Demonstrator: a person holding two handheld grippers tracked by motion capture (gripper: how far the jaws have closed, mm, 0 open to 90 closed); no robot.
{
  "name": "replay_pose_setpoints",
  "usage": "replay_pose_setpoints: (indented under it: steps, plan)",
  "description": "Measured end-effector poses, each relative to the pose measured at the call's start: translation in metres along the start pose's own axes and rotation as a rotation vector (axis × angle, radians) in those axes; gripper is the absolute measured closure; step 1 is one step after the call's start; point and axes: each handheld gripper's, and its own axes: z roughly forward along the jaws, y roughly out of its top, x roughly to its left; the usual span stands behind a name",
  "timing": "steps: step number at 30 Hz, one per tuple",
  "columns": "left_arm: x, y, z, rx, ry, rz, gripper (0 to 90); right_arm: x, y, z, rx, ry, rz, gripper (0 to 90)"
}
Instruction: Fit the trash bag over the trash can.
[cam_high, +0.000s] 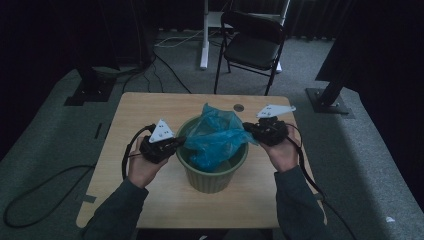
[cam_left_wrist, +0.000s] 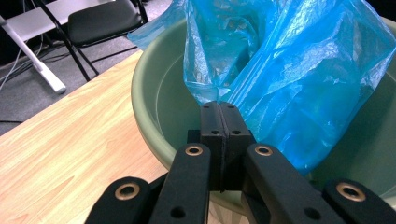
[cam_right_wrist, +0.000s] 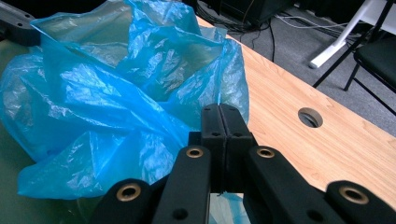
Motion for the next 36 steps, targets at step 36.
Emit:
replay_pose_setpoints:
  steps: [36]
  plan:
    - [-0.001, 0.005, 0.0, -0.022, -0.001, 0.003, 85.7, 0.007, 0.037, 0.048, 0.08, 0.061, -0.041, 89.7]
